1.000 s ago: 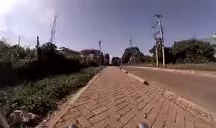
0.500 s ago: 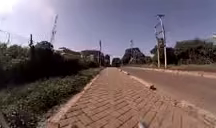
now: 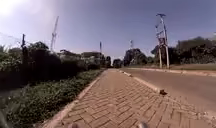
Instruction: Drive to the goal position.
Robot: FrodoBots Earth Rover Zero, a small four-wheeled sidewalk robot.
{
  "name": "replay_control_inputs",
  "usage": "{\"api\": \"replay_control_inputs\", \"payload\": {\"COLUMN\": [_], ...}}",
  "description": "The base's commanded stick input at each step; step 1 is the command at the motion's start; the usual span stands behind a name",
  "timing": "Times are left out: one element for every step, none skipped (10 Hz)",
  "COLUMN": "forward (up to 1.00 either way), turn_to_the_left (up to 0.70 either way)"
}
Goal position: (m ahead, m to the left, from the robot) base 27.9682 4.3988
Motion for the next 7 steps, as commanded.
{"api": "replay_control_inputs", "payload": {"forward": [1.00, 1.00, 1.00, 1.00, 1.00, 1.00, 1.00], "turn_to_the_left": [-0.31, -0.08, 0.00, 0.00, 0.00, 0.00, 0.00]}}
